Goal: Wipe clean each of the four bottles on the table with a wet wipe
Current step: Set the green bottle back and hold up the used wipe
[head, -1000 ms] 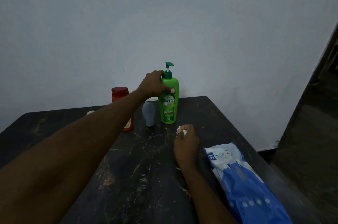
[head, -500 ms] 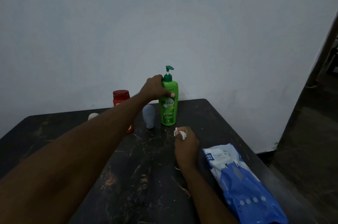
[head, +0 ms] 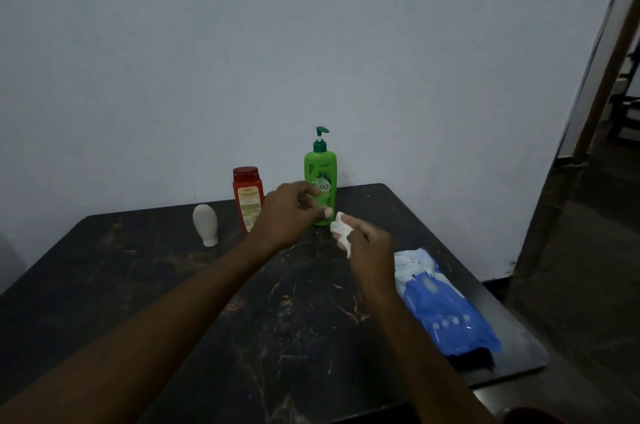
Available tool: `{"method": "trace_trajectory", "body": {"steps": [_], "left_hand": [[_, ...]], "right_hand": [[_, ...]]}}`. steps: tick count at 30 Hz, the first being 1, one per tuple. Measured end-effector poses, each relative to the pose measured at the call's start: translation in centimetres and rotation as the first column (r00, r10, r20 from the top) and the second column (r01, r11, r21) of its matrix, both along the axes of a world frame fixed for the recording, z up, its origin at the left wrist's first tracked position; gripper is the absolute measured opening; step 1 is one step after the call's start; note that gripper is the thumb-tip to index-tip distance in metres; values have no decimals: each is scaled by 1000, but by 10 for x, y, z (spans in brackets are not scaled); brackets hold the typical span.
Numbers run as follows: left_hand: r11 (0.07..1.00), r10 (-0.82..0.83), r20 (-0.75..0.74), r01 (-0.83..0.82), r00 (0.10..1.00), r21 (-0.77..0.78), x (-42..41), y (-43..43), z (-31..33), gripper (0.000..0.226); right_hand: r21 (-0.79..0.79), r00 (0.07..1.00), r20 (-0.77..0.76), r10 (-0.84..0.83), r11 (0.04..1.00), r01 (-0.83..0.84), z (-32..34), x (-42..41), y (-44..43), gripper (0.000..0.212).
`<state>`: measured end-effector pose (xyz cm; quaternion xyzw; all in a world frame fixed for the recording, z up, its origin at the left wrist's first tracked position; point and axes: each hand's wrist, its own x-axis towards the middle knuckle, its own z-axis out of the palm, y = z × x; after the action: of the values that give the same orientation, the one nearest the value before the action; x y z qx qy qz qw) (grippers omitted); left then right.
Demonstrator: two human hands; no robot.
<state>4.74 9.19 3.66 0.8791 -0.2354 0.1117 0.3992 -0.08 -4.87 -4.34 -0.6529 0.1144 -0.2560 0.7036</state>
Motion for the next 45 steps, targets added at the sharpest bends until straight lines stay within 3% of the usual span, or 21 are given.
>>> {"method": "trace_trajectory", "body": {"steps": [4, 11, 16, 21, 28, 32, 38, 41, 45], "left_hand": [[992, -82, -104, 71, 991, -106, -35, 5, -7, 43], [947, -200, -111, 163, 973, -277, -76, -15, -5, 21], [898, -319, -131, 255, 939, -360, -50, -56, -3, 11], [867, -418, -258, 298, 871, -399, -2, -120, -8, 10], [864, -500, -355, 428, 790, -265, 33, -233, 0, 8], [837, -542, -463, 500, 702, -222, 26, -303, -4, 8], [760, -546, -551, 649, 631, -10, 0, -413, -48, 9], [669, -545, -589, 733, 597, 124, -18, -465, -93, 6], [471, -528, -663, 833, 530, 291, -45, -526, -173, 7]], "right_hand": [[-113, 997, 71, 35, 993, -26, 21, -47, -3, 28], [-171, 988, 153, 30, 985, -3, 39, -93, -21, 22], [-209, 991, 135, -16, 977, 44, 41, -85, -60, 15], [-221, 996, 45, -73, 972, 81, 45, -58, -119, 19], [-38, 957, -100, -273, 962, 271, 57, -59, -212, 10], [-56, 901, -197, -386, 922, 382, 59, -81, -265, 9], [-96, 746, -402, -530, 835, 542, 22, -124, -341, 9], [-86, 670, -511, -539, 808, 583, -27, -143, -376, 11], [-120, 522, -684, -509, 785, 608, -119, -171, -414, 17]]}}
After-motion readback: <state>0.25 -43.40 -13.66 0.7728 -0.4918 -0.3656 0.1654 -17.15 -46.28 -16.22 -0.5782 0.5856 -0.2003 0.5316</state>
